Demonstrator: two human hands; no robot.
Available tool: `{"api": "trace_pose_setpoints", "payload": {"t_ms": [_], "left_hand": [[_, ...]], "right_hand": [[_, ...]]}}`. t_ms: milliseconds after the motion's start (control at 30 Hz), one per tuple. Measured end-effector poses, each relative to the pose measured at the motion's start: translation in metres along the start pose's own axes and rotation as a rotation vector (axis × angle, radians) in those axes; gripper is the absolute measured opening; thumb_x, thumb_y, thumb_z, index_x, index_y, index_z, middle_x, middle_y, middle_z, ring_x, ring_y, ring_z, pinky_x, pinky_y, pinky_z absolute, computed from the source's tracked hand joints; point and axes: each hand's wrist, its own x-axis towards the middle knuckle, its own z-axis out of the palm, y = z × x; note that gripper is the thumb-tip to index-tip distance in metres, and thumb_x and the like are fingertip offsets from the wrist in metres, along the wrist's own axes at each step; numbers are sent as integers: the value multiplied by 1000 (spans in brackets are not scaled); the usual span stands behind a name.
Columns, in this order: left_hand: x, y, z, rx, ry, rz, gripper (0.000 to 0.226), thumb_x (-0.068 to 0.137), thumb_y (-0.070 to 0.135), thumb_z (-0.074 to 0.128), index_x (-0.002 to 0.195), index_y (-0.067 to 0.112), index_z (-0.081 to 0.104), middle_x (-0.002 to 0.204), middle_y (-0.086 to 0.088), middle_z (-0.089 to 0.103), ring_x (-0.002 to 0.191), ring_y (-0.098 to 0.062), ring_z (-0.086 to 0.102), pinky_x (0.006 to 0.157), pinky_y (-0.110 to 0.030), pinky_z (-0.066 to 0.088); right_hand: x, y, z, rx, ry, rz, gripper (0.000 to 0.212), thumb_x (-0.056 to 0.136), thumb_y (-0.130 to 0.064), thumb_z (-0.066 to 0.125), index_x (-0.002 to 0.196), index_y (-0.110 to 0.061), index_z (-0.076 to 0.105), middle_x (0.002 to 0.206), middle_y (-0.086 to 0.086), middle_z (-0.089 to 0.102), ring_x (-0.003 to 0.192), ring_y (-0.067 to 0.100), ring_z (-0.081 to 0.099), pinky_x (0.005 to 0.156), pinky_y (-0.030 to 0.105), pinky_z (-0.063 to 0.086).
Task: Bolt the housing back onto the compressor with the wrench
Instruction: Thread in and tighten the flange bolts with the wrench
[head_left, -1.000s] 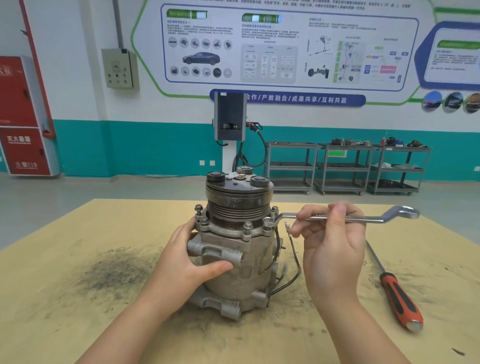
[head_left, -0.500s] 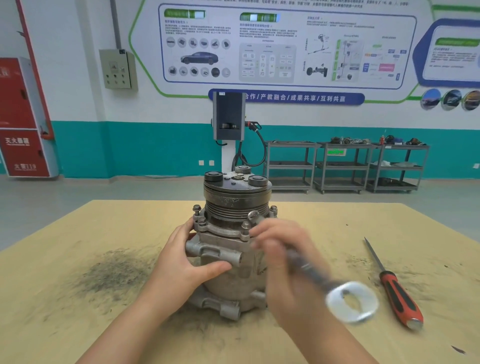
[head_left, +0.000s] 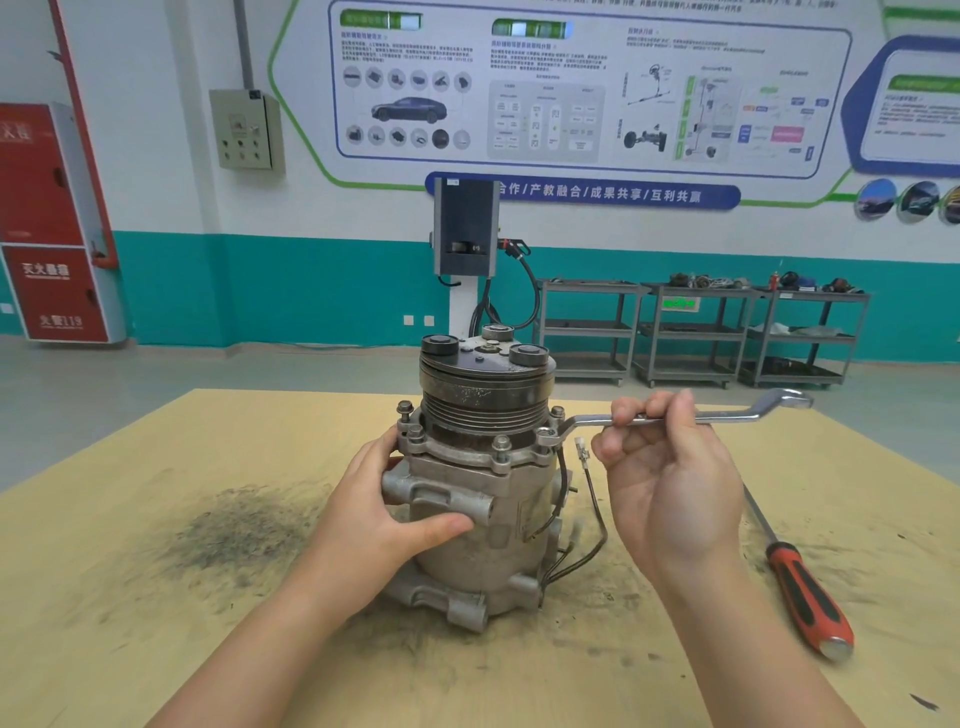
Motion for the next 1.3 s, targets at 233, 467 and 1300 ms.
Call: {"api": "trace_pose_setpoints", "payload": {"t_ms": [233, 467, 1300], "left_hand": [[3, -6, 2, 19, 20, 17, 91, 40, 72, 78, 121, 63, 38, 116, 51, 45, 110, 28, 43, 81, -8, 39], [4, -8, 3, 20, 22, 23, 91, 40, 71, 78, 122, 60, 40, 117, 52, 46, 112, 29, 41, 82, -9, 39], [2, -1, 0, 23, 12, 3, 97, 31, 92, 69, 118, 64, 38, 114, 58, 40, 110, 33, 38, 83, -11, 38]], "right_hand": [[-36, 30, 8, -752, -388, -849, 23, 99, -29, 54, 85, -14, 65, 83, -3, 65, 78, 14, 64, 73, 26, 52], [-34, 21, 11, -526, -345, -709, 26, 102, -30, 44, 86, -20, 61, 85, 0, 62, 76, 19, 60, 72, 30, 49], [6, -1, -2, -117, 140, 52, 31, 101, -3, 42, 124, -22, 44, 73, -1, 68, 55, 10, 54, 47, 22, 43]]}}
